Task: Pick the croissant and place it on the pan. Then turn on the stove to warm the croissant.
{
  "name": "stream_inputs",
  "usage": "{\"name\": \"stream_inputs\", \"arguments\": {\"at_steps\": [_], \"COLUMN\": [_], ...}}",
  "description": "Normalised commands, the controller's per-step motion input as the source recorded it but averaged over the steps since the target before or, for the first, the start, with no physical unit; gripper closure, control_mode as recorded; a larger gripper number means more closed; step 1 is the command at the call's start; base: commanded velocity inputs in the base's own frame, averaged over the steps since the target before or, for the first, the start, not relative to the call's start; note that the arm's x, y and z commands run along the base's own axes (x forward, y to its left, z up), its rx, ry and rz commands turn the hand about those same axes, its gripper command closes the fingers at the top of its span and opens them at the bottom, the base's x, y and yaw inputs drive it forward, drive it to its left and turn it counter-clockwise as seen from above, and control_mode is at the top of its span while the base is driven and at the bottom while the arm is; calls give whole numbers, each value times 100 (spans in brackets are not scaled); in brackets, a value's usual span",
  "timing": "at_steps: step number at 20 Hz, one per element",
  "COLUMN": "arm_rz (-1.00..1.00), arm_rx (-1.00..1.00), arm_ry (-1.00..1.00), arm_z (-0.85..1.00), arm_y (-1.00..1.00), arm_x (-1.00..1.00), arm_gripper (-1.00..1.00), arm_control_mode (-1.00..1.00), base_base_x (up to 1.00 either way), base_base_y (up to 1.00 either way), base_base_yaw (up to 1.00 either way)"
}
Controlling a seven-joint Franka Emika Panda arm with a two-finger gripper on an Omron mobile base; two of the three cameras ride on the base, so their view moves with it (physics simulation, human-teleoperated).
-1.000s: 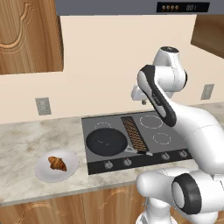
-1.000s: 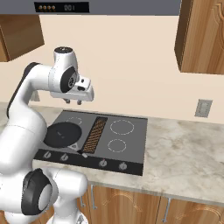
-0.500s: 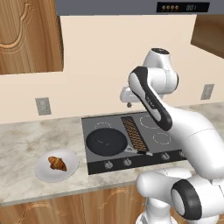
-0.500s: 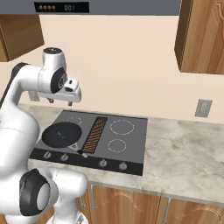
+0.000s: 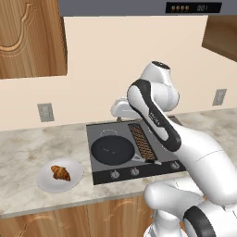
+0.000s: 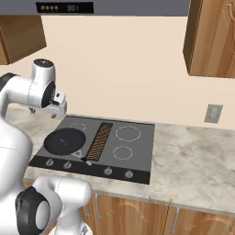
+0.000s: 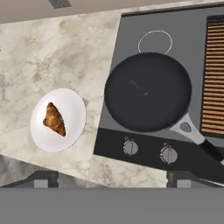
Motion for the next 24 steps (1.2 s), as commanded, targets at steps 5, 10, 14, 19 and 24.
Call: {"name": "stream_inputs", "arguments": {"at_steps": [5,10,14,19,24], "arm_rz": [6,27,36,18,5], "arm_rx": [0,0,0,0,0], "arm_ry": [0,0,0,0,2], "arm_z": [-3,-34,-27,-3,-13], "arm_y": [28,100,100,51,48], "arm_x": [1,0,-5,-5,0], "arm_gripper": [-100,-100,-100,-100,-100], "arm_control_mode": [-100,-100,-100,-100,-100], "base_base_x": [0,0,0,0,0], "base_base_y": [0,0,0,0,0], "base_base_yaw": [0,0,0,0,0]}}
